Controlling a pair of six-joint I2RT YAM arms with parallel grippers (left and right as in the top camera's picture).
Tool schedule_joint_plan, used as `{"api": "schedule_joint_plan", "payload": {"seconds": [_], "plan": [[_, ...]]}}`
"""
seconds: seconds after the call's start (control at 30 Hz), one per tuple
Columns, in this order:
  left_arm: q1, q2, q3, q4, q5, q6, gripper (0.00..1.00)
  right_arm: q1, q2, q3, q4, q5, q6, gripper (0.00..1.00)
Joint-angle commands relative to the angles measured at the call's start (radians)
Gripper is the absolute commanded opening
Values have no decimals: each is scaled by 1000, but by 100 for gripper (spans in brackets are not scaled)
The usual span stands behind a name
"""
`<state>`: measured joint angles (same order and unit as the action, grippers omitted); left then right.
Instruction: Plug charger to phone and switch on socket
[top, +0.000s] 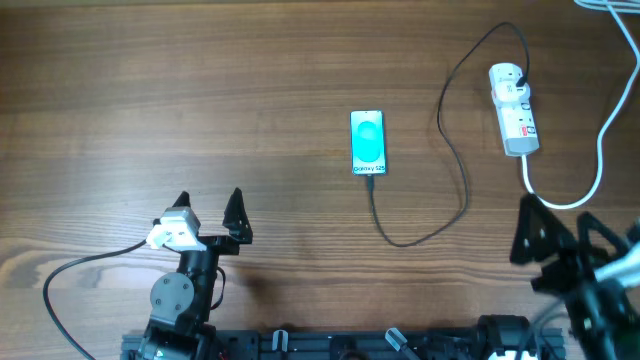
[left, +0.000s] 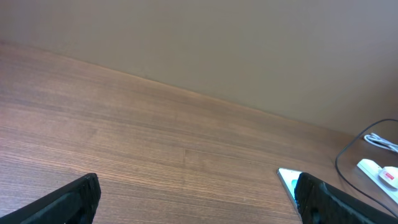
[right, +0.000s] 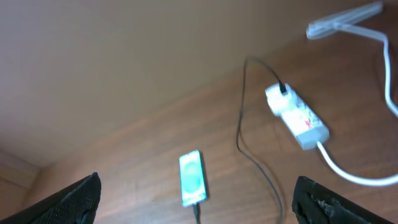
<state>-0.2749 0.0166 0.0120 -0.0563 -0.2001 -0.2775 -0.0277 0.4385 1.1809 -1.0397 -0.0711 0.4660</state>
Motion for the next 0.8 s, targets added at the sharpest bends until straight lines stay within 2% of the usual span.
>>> {"api": "schedule_joint_plan", "payload": {"seconds": [0.0, 0.2, 0.37, 0.5, 0.77], "plan": [[-3, 3, -6, 1, 9, 16, 100, 5, -101, 10, -31, -2, -21, 99], [-3, 3, -6, 1, 9, 16, 100, 5, -124, 7, -102, 93, -31, 99], [-3, 3, -6, 1, 9, 16, 100, 5, -124, -60, -56, 123, -184, 99], [-3, 3, -6, 1, 9, 16, 100, 5, -124, -228, 155, 92, -229, 100], [-3, 3, -6, 1, 9, 15, 100, 5, -135, -700, 842, -104, -185, 100]]}}
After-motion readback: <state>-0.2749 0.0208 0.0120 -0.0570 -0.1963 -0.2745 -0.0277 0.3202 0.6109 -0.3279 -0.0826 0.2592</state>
